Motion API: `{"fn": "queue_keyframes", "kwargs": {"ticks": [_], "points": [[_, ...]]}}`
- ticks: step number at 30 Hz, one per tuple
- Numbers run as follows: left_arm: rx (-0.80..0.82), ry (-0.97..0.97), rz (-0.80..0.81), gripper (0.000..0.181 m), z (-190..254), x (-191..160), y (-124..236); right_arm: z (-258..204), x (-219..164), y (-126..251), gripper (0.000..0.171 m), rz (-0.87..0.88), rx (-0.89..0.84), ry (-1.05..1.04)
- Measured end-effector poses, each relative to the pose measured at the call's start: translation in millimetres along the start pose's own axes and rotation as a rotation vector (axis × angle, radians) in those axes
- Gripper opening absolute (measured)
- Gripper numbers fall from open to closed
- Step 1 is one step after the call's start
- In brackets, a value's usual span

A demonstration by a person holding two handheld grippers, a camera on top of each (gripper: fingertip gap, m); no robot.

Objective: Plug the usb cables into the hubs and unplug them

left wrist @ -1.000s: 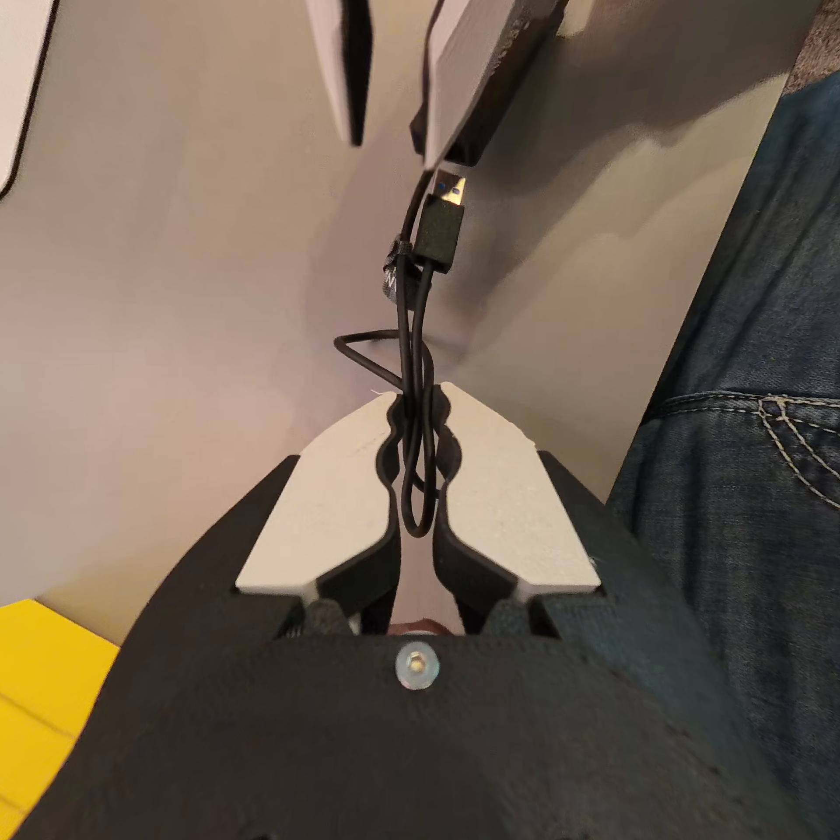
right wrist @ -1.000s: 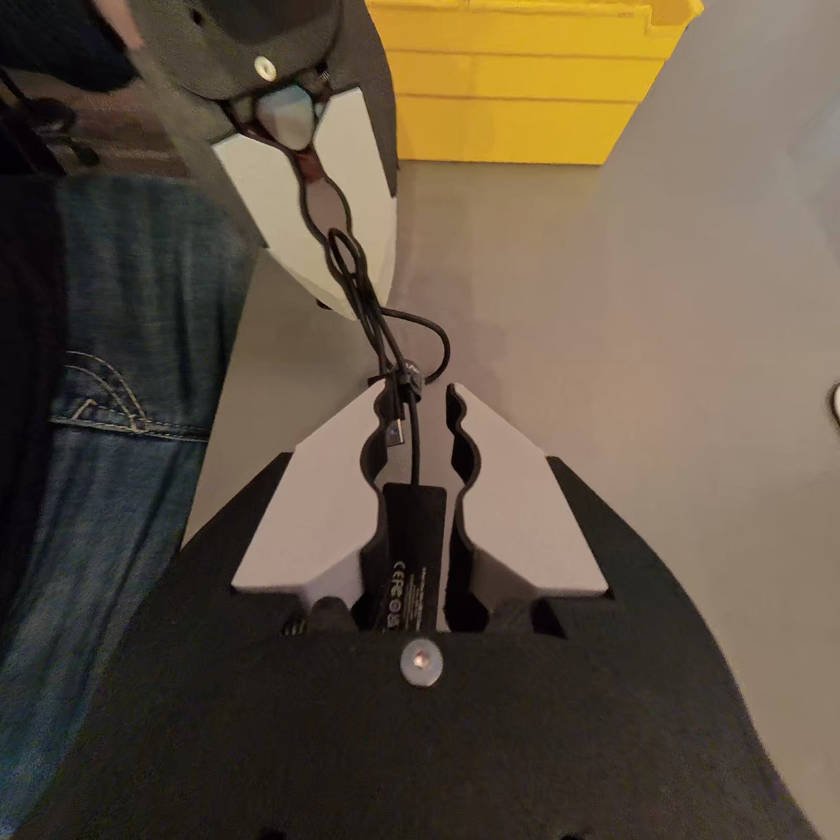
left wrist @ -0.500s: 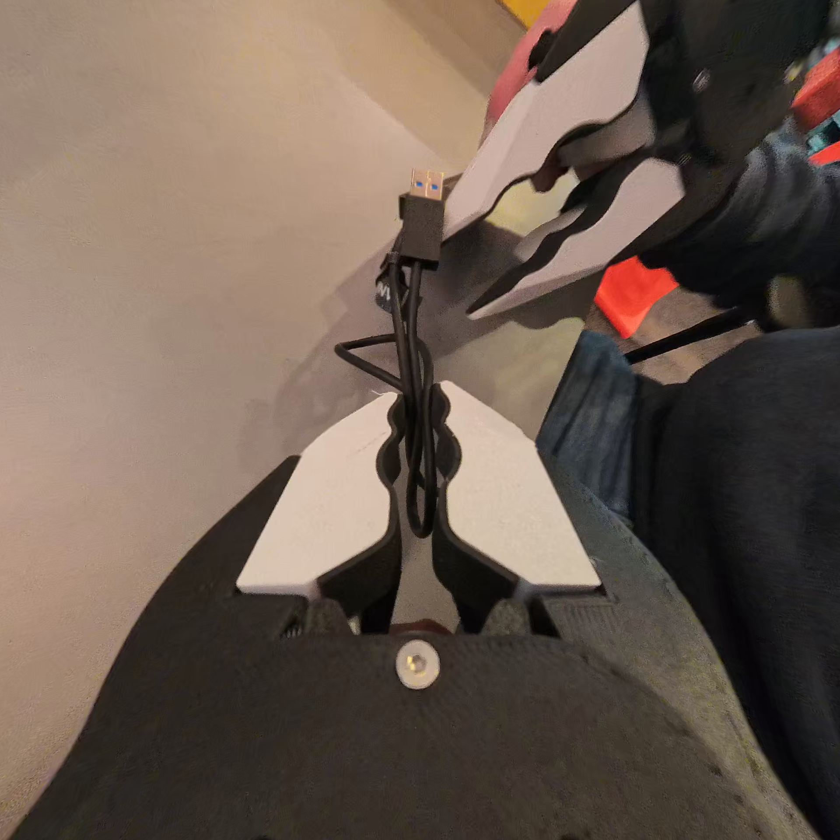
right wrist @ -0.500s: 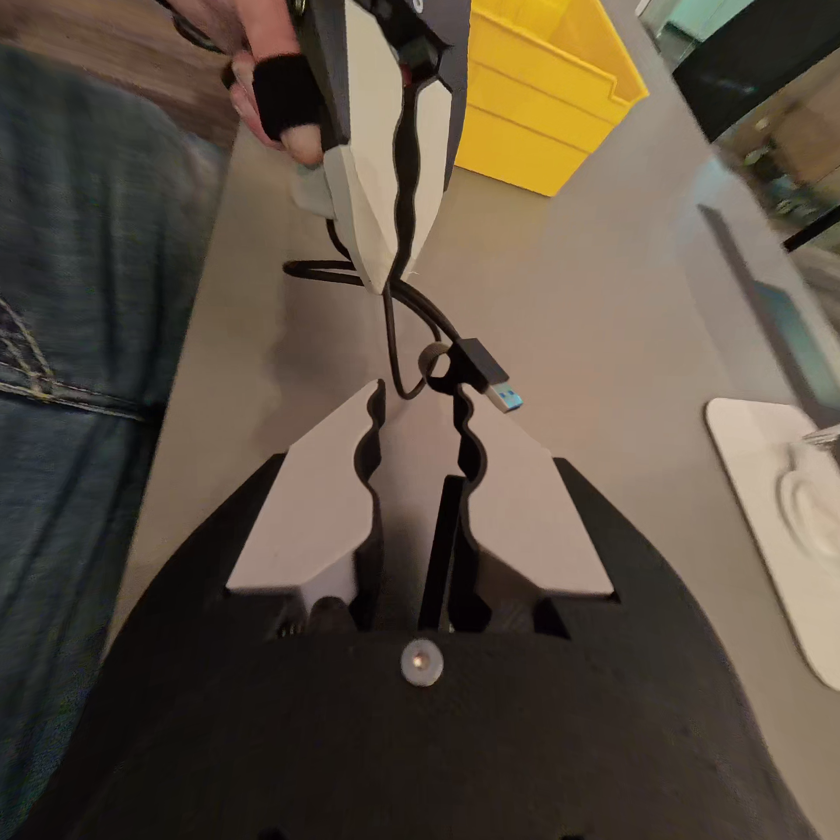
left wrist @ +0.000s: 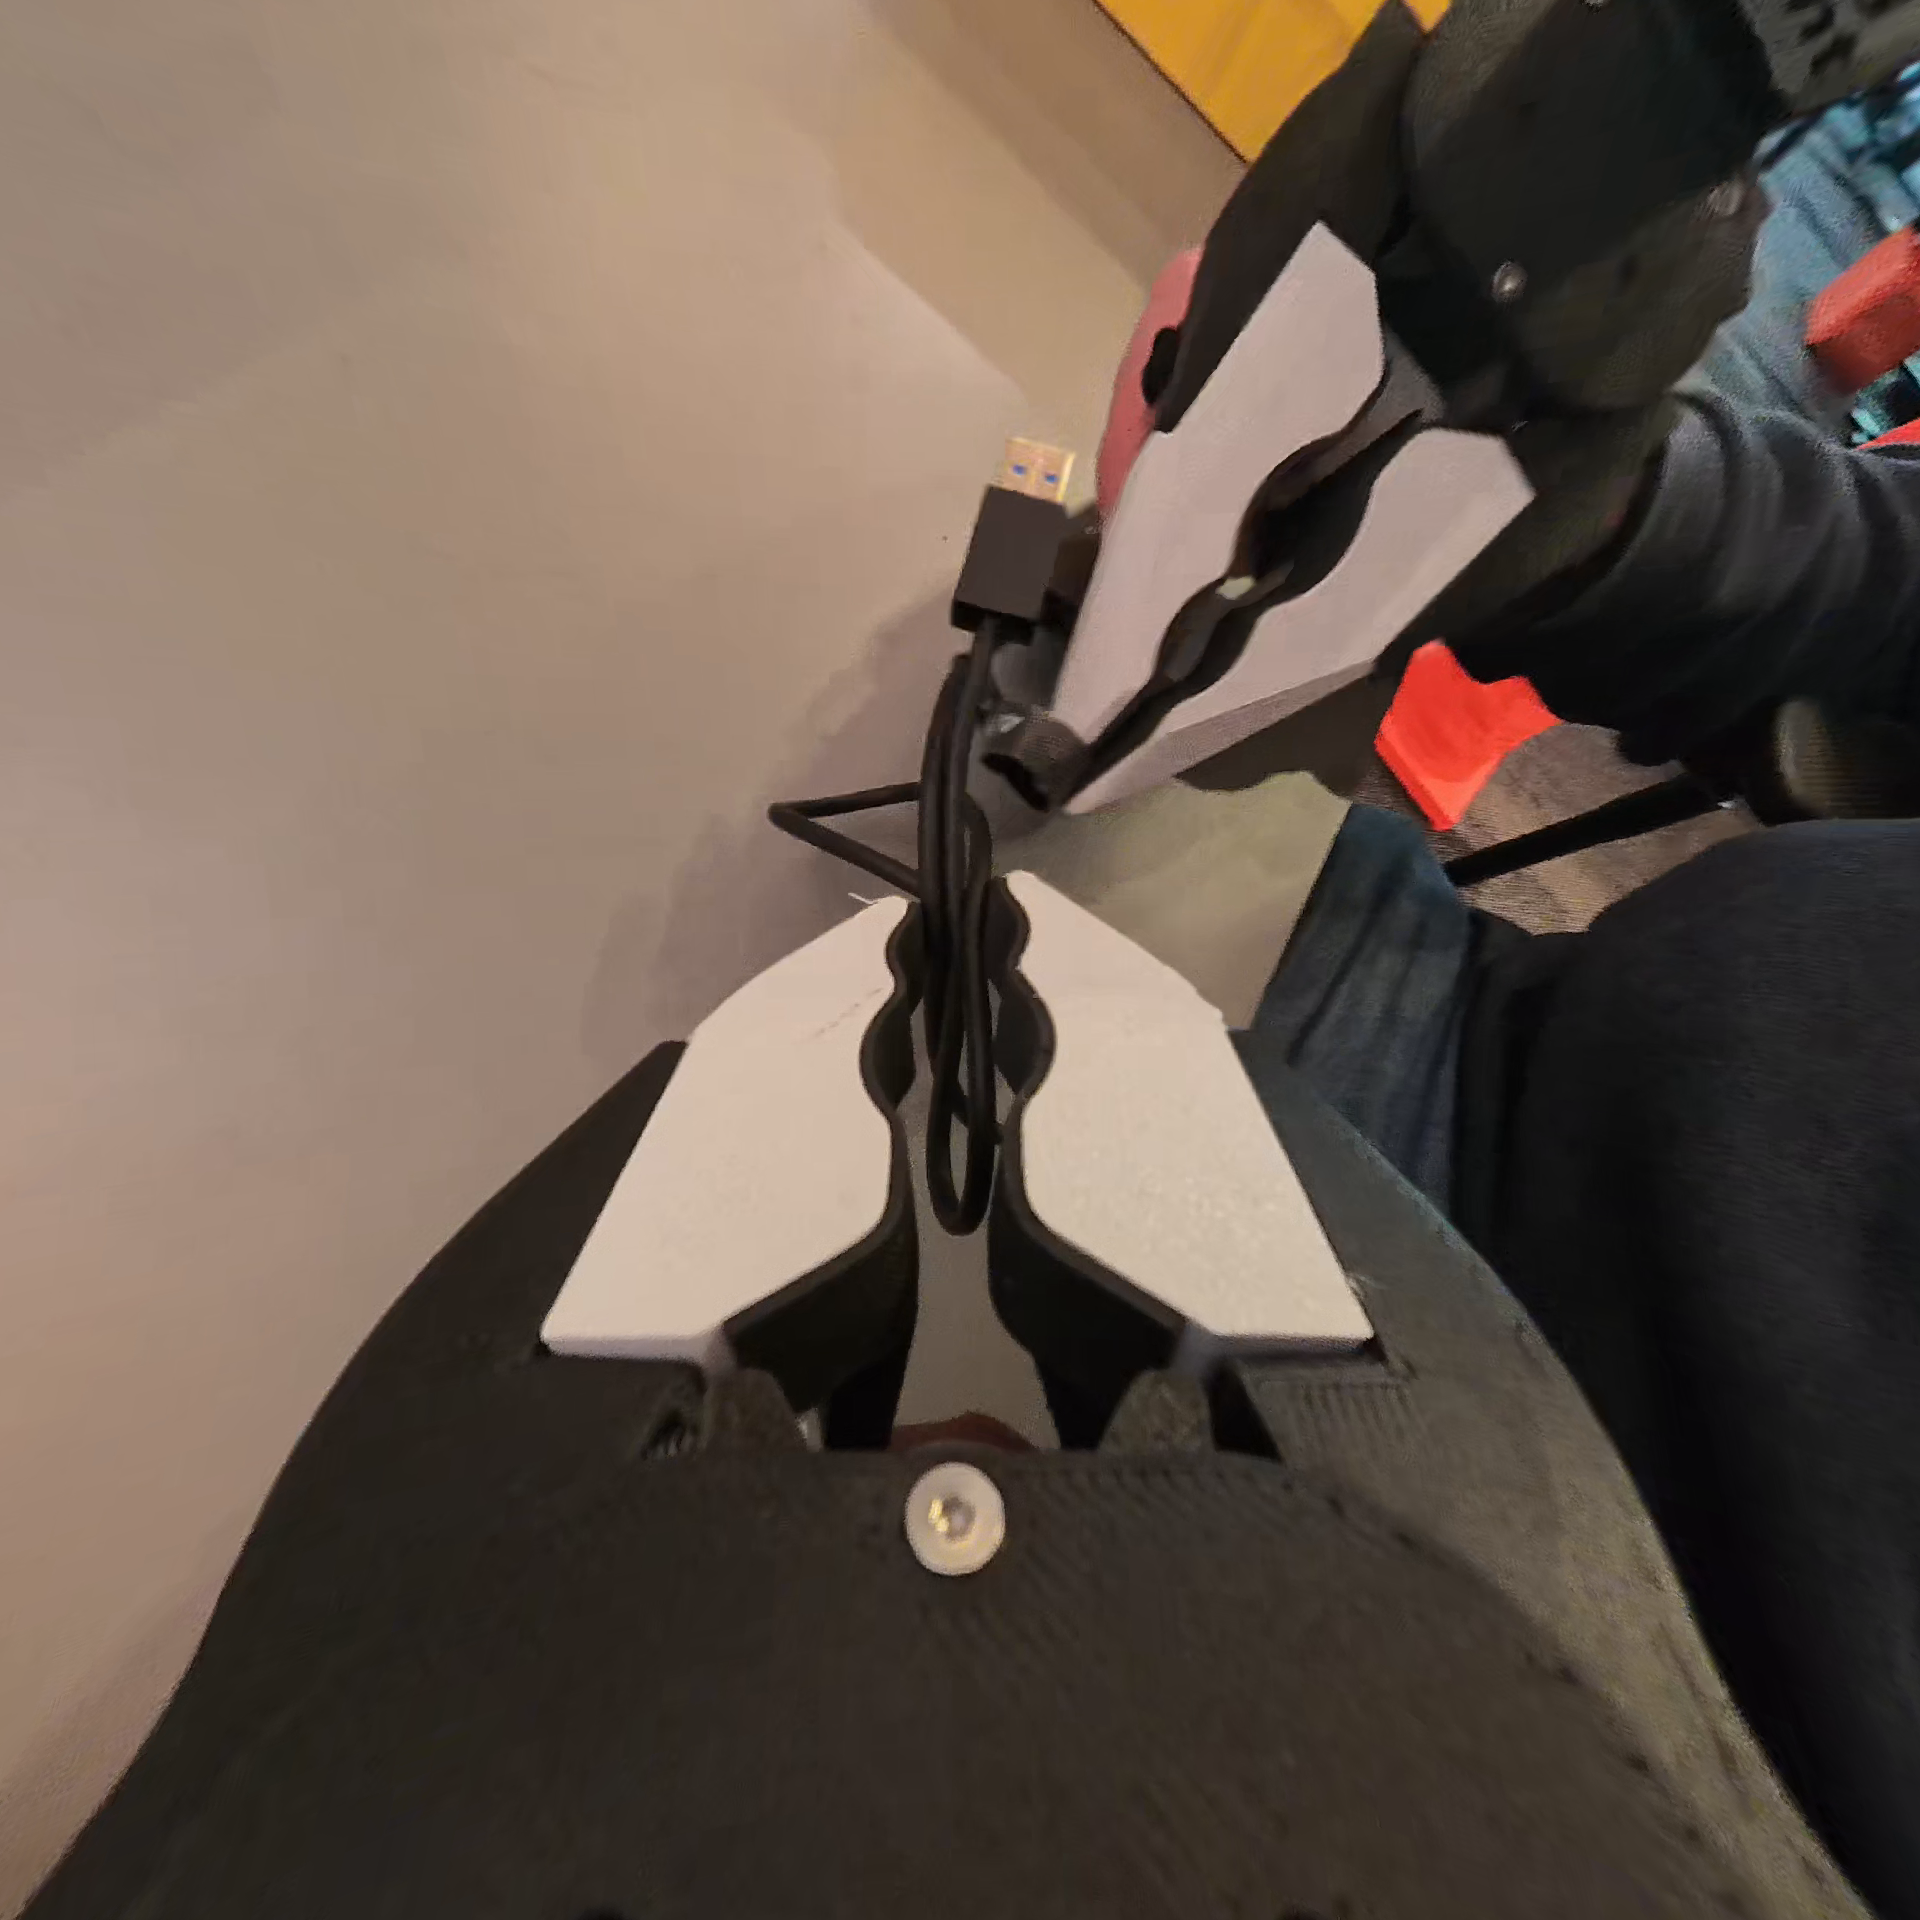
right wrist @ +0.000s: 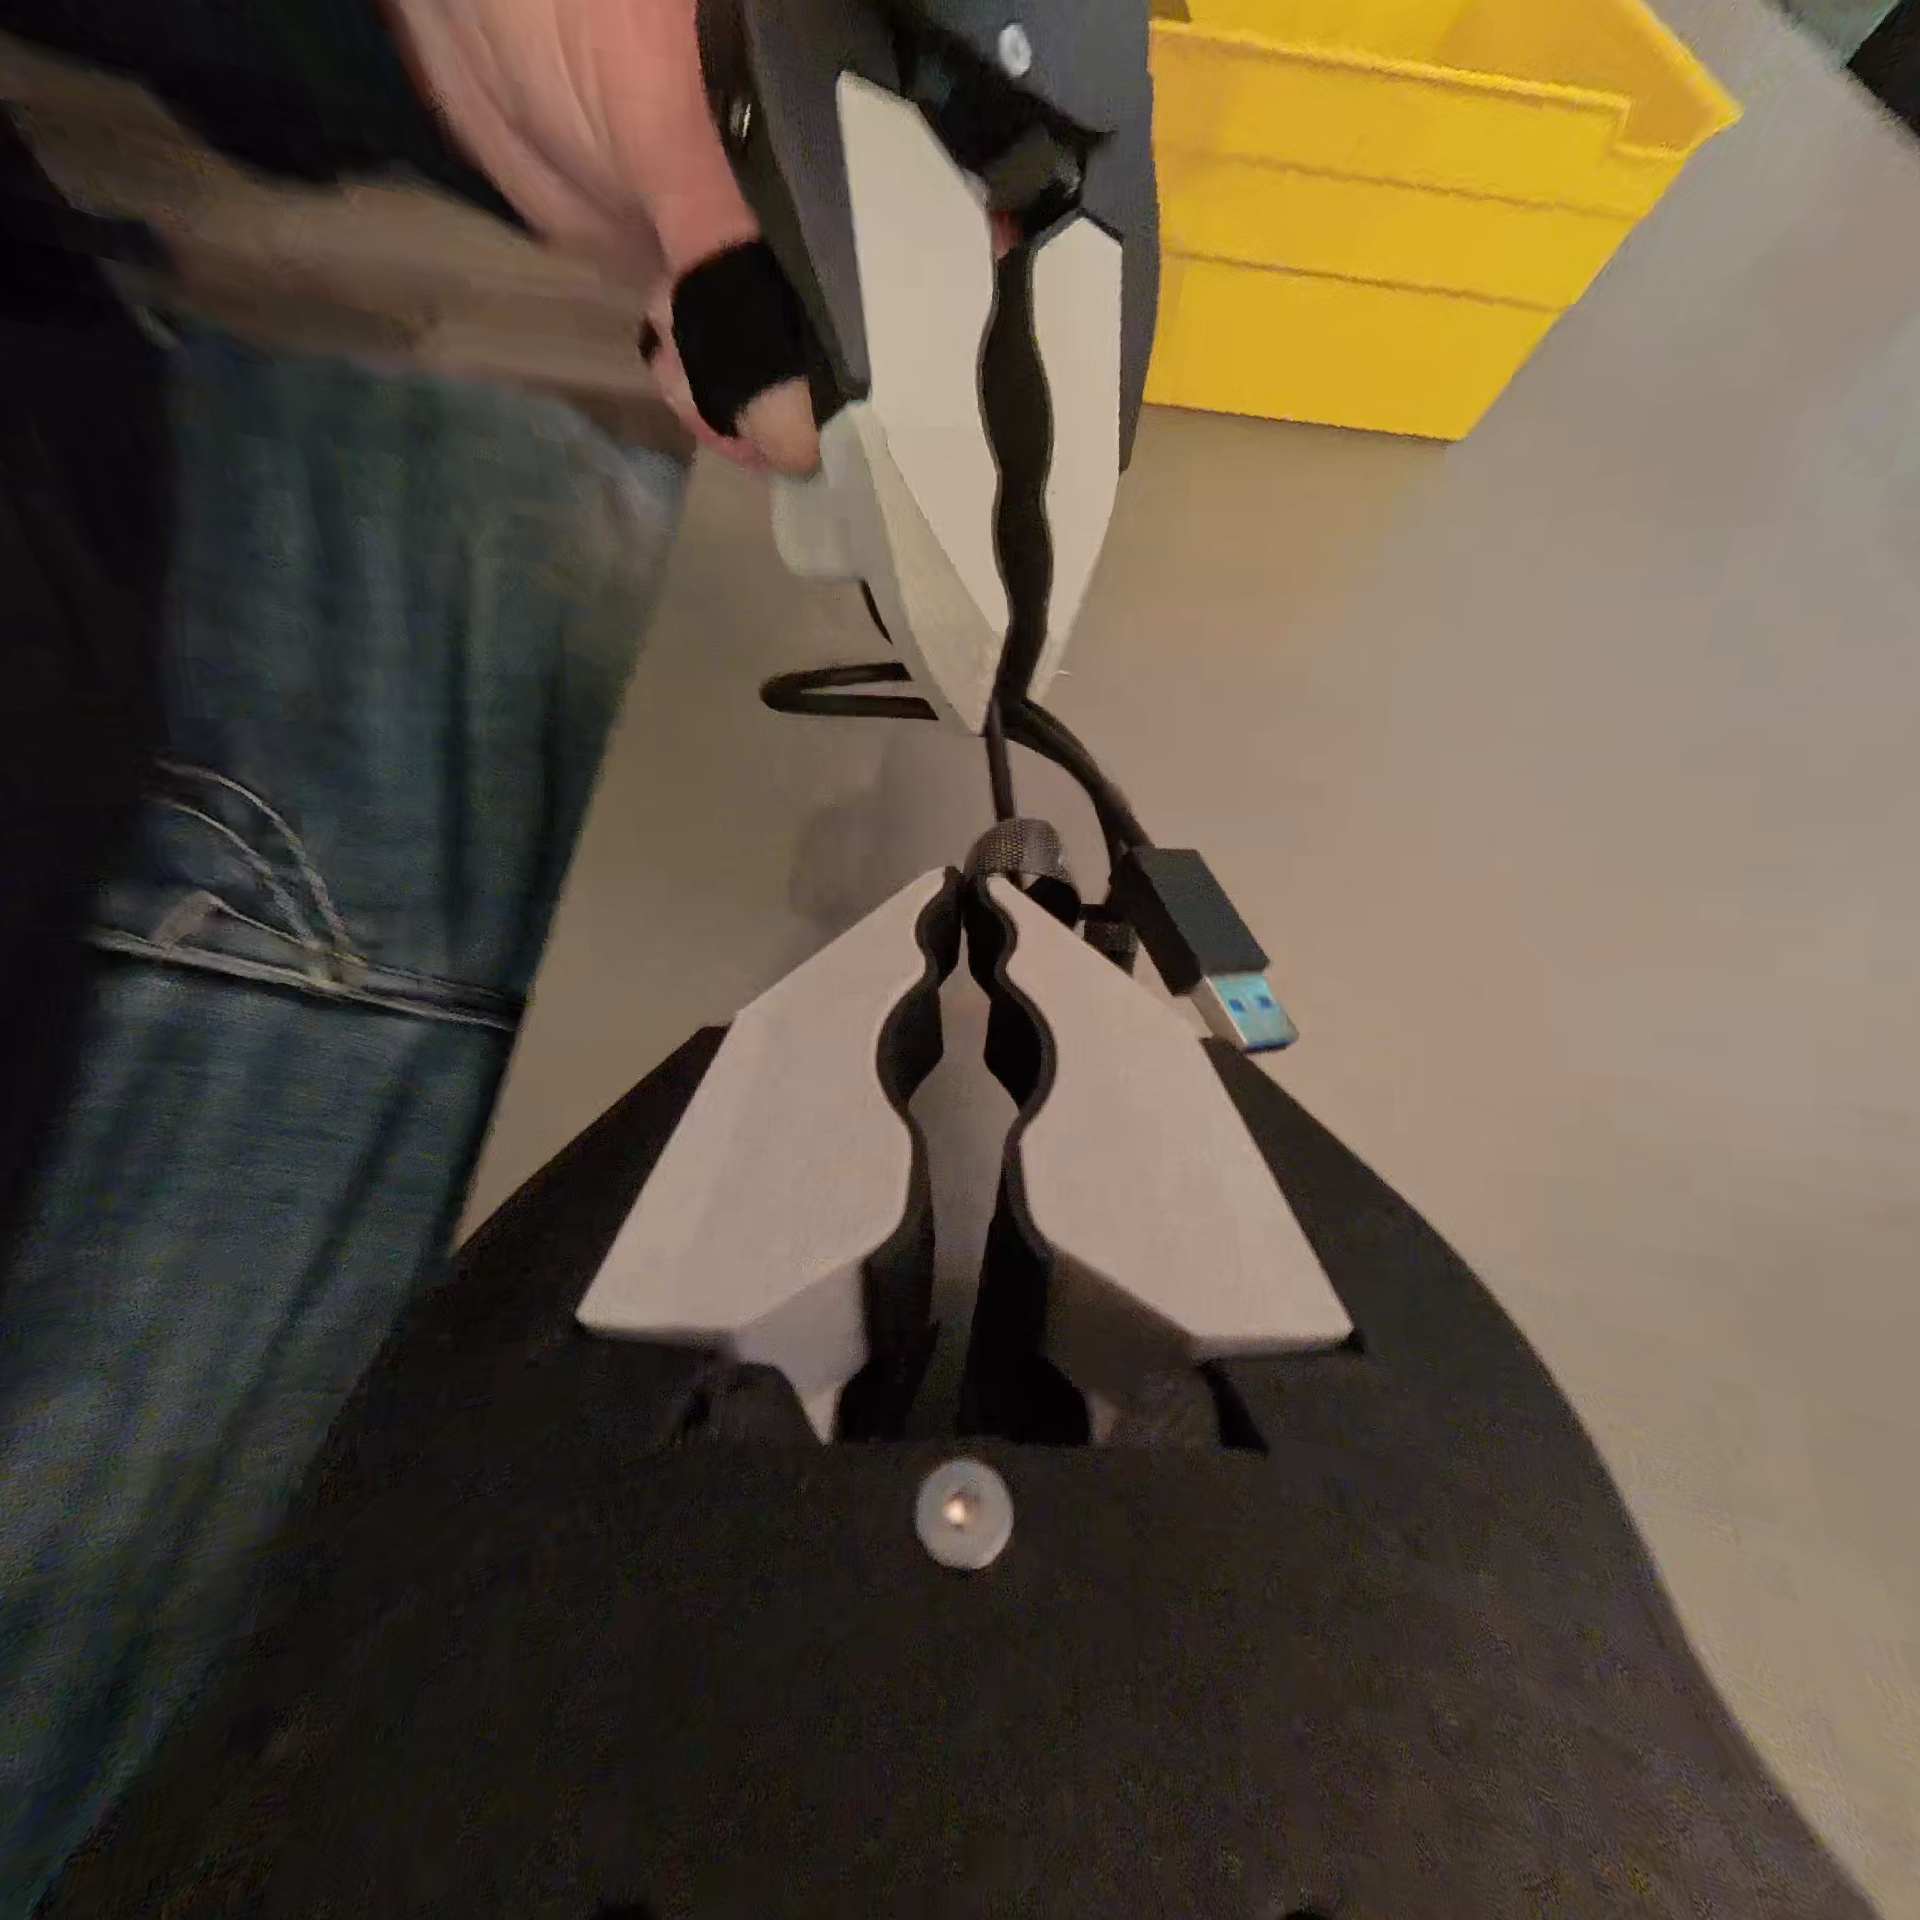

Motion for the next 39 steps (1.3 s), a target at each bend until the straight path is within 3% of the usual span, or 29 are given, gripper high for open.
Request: {"fn": "queue_keyframes", "kwargs": {"ticks": [3,14,23,30,39], "points": [[0.055,-0.014,0.017,0.010,-4,2,1,0,1,6,0.000,0.094,0.091,-0.147],[0.192,-0.152,-0.051,0.010,0,4,-5,-9,8,0,0.000,0.212,0.191,-0.278],[0.342,-0.242,-0.043,0.010,-3,26,0,40,29,27,0.000,0.267,-0.042,-0.225],[0.458,-0.248,-0.068,0.010,-11,37,-15,66,44,19,0.000,0.059,-0.199,-0.088],[0.412,-0.226,-0.135,0.011,-20,20,-28,50,10,-8,0.000,0.084,-0.124,-0.110]]}}
Point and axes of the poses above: each gripper's, where its closed fingertips meet, y back along the fingers, x out of its top, z = x × y across the jaws, the point moved 8 cm from there along y, back along the fingers, and after that the axes turned 3 degrees about x, right-handed, at the moved point
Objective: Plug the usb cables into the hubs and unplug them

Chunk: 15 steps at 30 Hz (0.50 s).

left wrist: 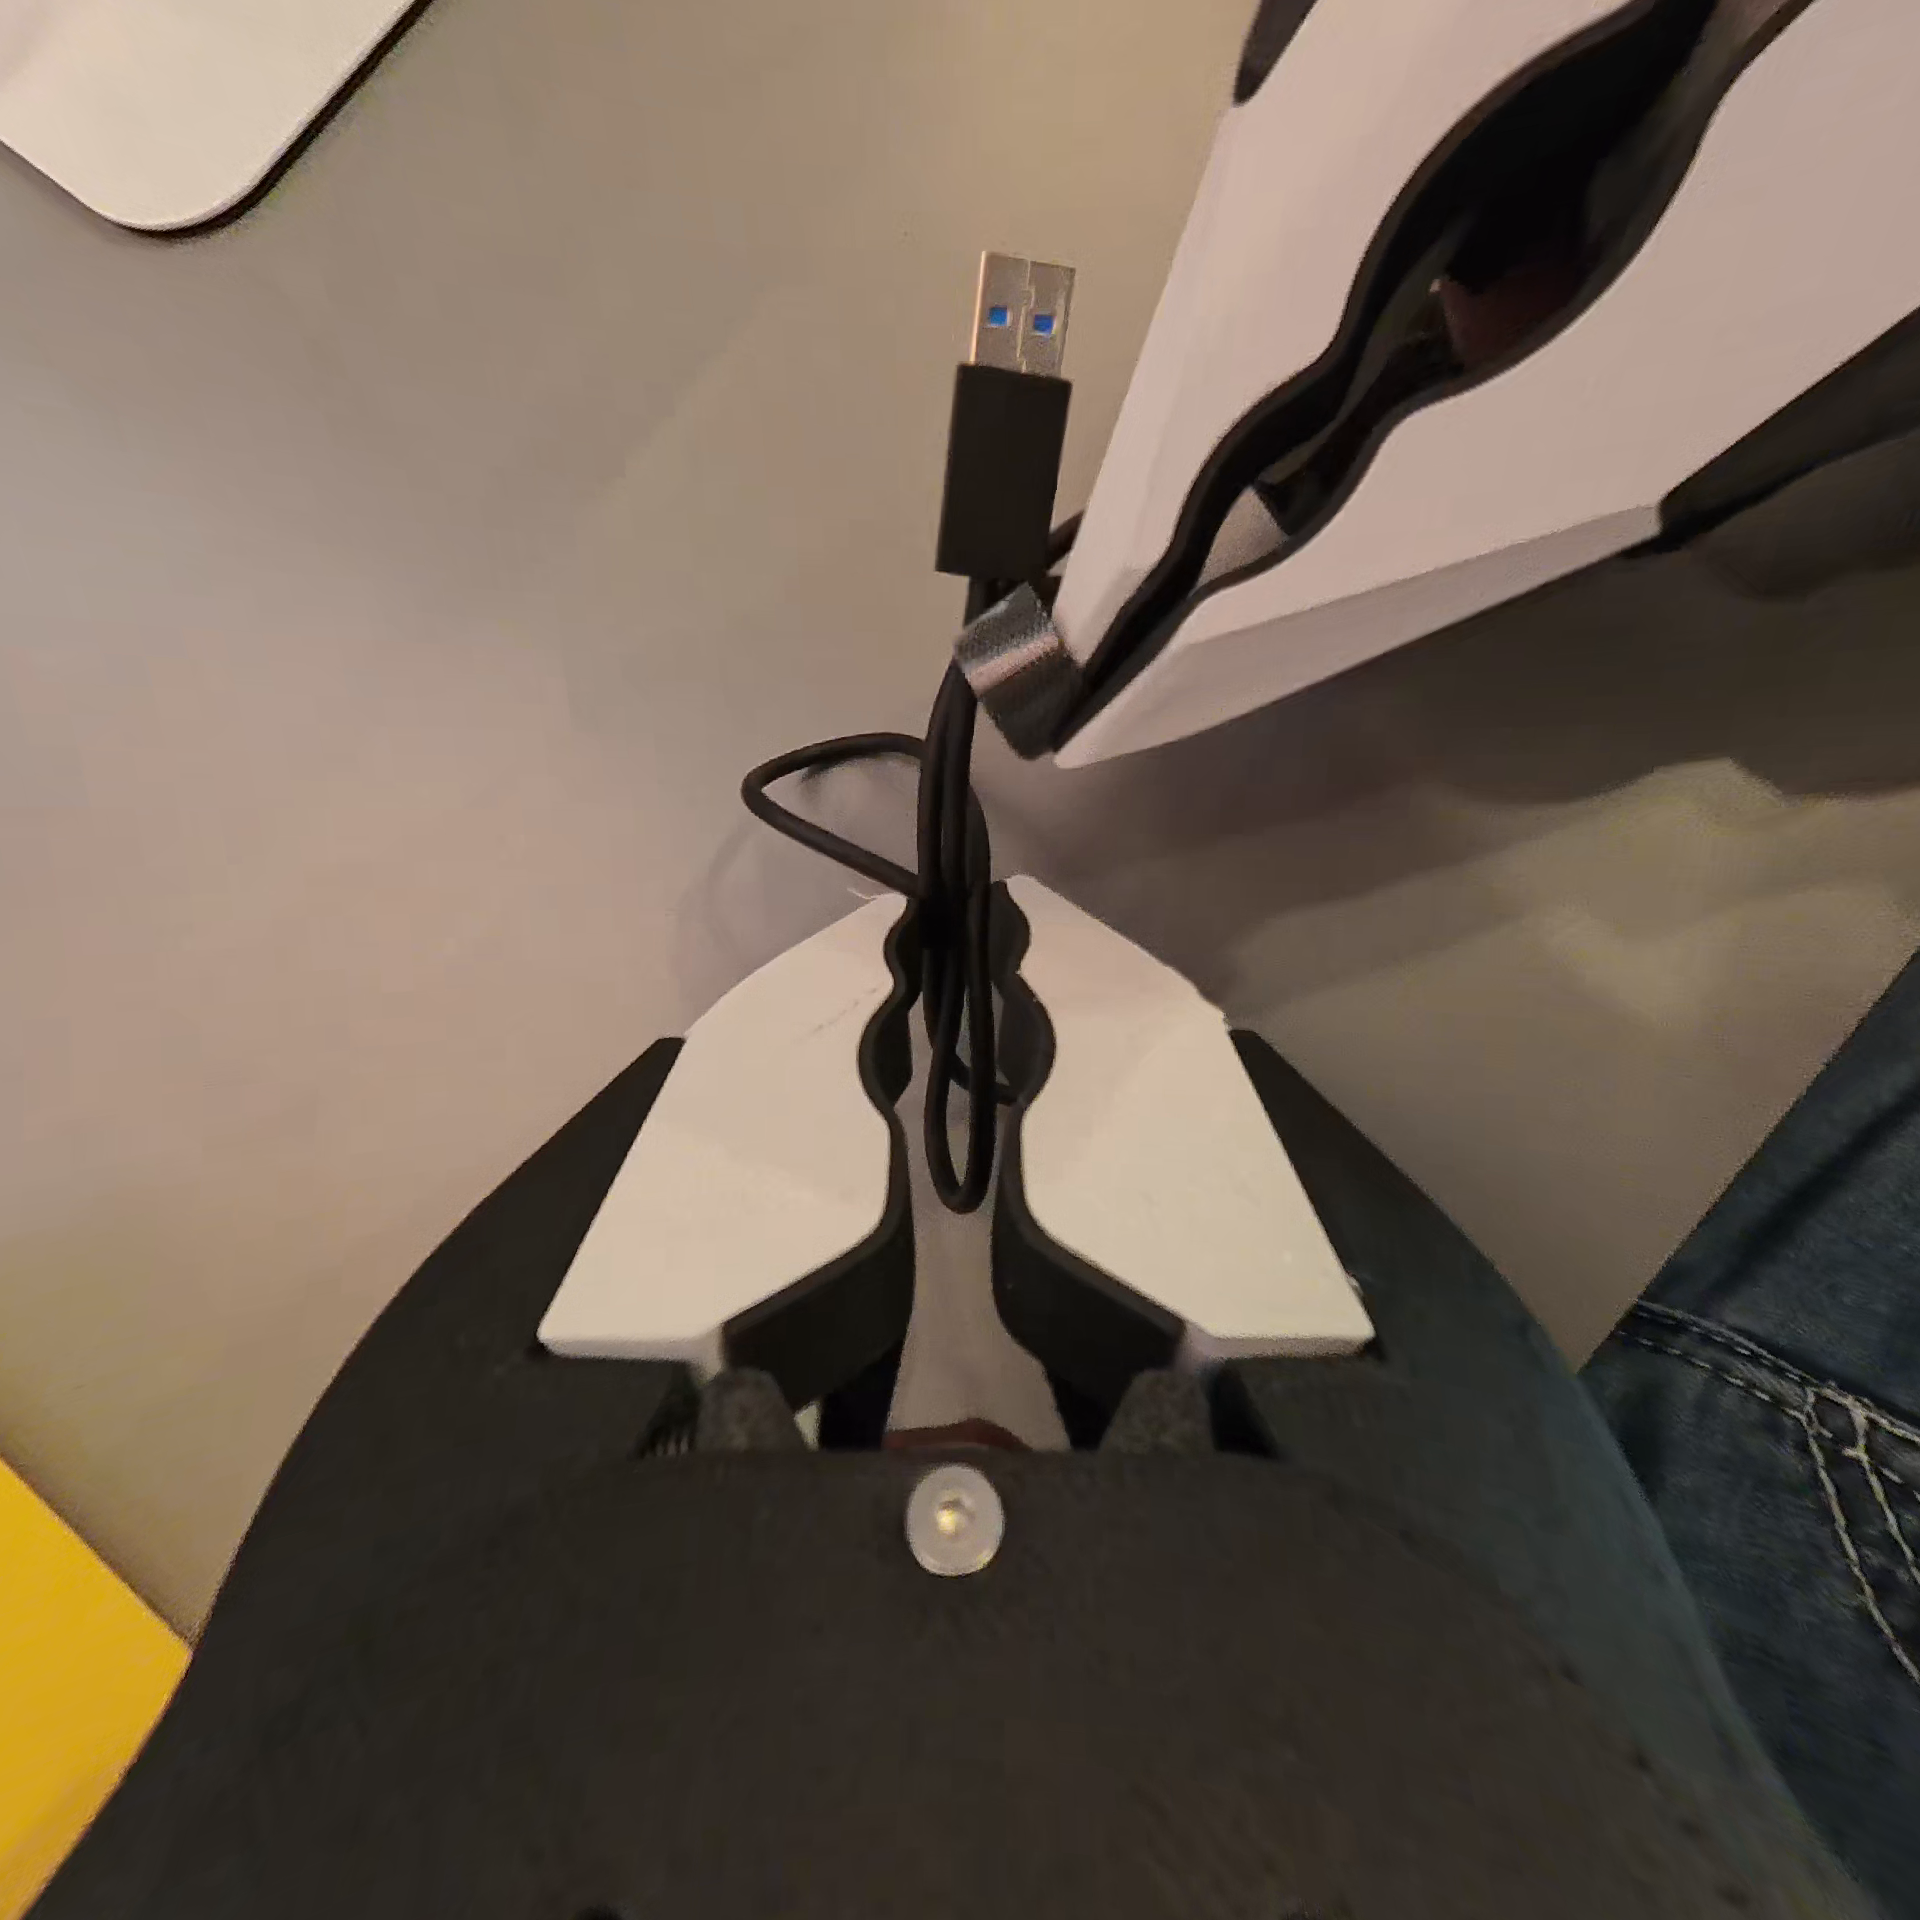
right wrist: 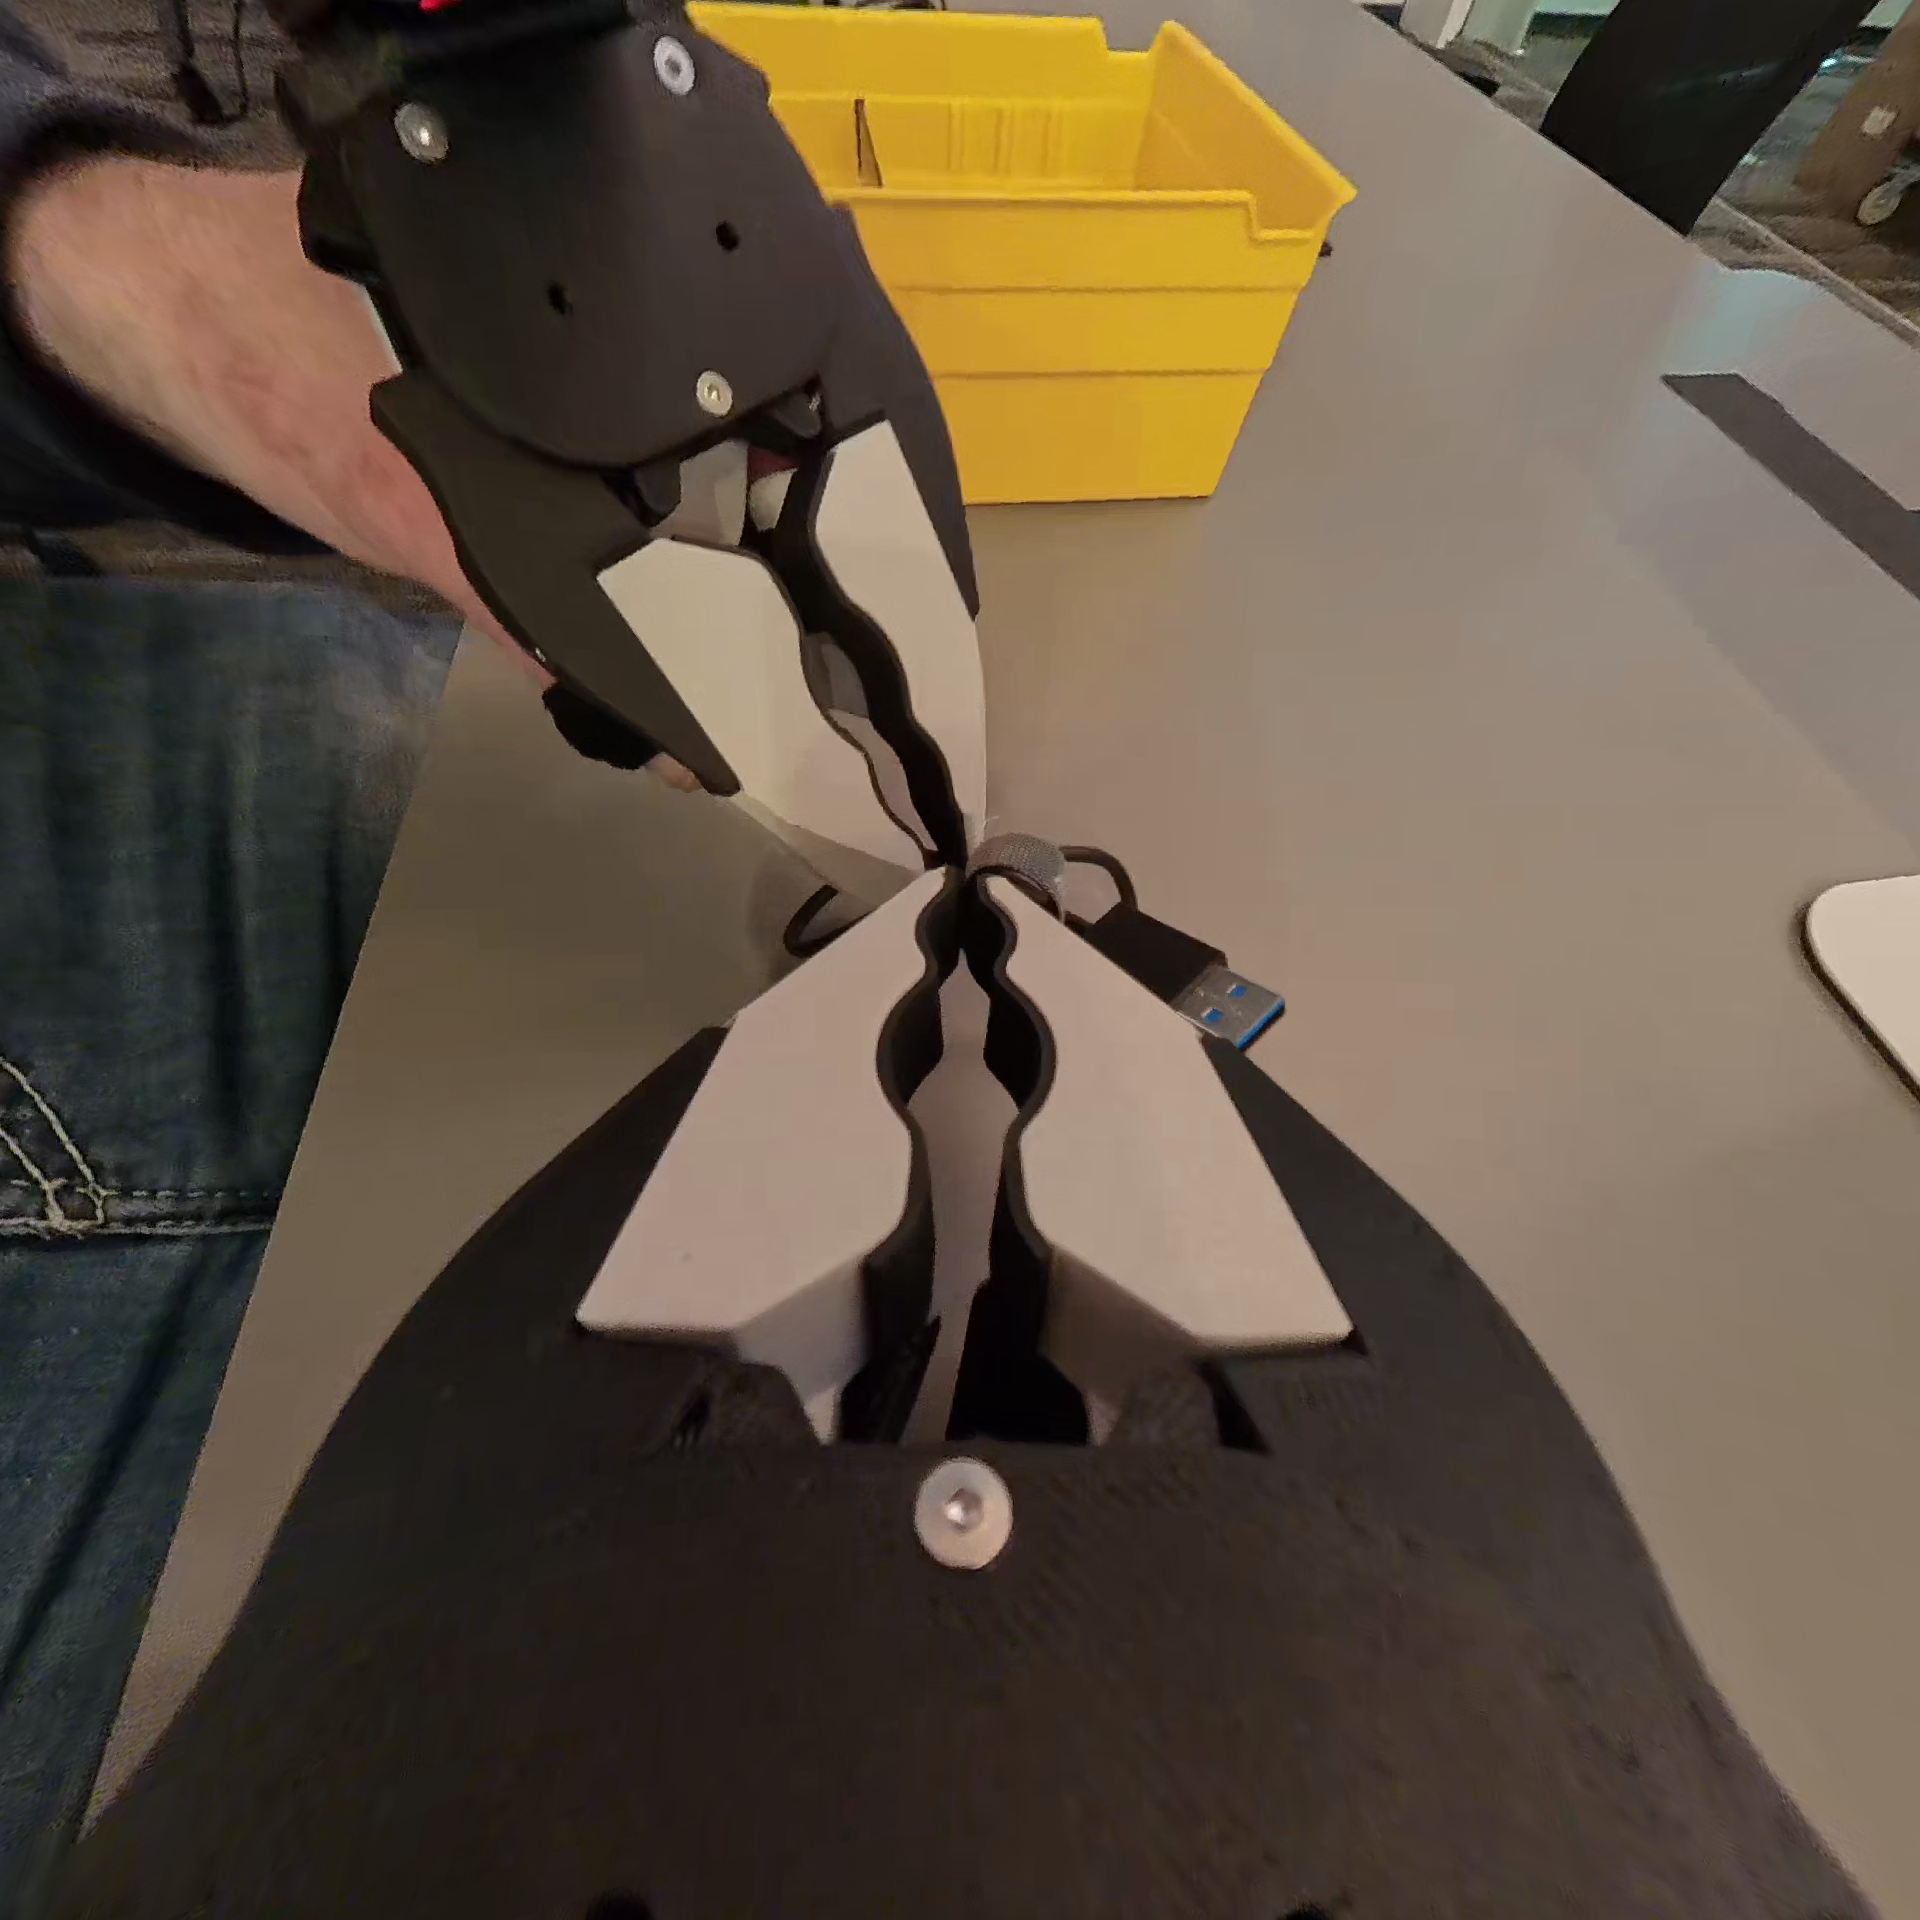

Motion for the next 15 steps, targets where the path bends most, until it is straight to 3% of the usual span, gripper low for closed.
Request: {"fn": "queue_keyframes", "kwargs": {"ticks": [8,12,15], "points": [[-0.113,-0.033,0.057,0.024,-1,-2,3,0,-9,-1,0.000,-0.027,0.044,0.031],[-0.175,-0.017,0.118,0.018,-4,2,8,-4,-11,-3,0.000,-0.037,0.080,0.049],[-0.159,-0.111,0.114,0.017,-2,6,13,-8,-12,-7,0.000,-0.062,0.098,0.066]]}}
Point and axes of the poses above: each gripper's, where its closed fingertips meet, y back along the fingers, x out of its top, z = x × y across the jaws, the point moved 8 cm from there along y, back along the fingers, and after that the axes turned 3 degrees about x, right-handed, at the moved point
